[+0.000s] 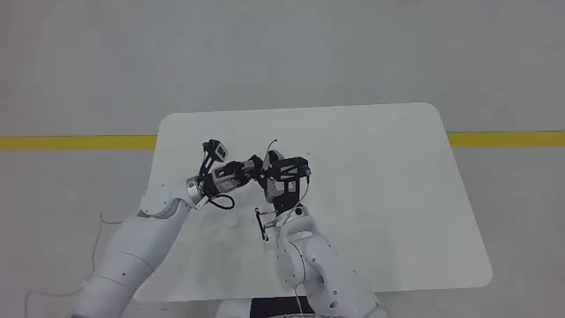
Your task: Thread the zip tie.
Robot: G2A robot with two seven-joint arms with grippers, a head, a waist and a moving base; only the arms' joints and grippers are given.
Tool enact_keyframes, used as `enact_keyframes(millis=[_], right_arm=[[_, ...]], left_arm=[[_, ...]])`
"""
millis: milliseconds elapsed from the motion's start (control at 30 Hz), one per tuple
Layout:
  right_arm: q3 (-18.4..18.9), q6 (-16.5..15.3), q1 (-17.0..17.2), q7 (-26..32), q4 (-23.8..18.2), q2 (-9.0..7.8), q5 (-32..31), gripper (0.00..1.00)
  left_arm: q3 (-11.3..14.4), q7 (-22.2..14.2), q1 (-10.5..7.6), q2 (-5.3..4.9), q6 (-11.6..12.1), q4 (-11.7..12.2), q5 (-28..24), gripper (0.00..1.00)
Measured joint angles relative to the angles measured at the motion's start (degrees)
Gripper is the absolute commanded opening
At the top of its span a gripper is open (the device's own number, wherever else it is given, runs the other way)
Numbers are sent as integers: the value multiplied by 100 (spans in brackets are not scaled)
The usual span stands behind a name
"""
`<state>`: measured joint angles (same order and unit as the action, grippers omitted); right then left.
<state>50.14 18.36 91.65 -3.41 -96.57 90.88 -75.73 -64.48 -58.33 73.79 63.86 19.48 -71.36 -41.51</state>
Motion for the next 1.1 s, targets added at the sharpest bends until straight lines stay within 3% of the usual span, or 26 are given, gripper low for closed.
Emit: enact_keyframes(millis=[667, 1100], right_arm=[[27, -86, 35, -154, -104, -19, 283, 0], [22, -111, 33, -109, -137, -31, 280, 0]], left_arm=[[31, 0, -1, 22, 0, 66, 87, 0], [-95, 15, 64, 46, 0, -4, 9, 0]])
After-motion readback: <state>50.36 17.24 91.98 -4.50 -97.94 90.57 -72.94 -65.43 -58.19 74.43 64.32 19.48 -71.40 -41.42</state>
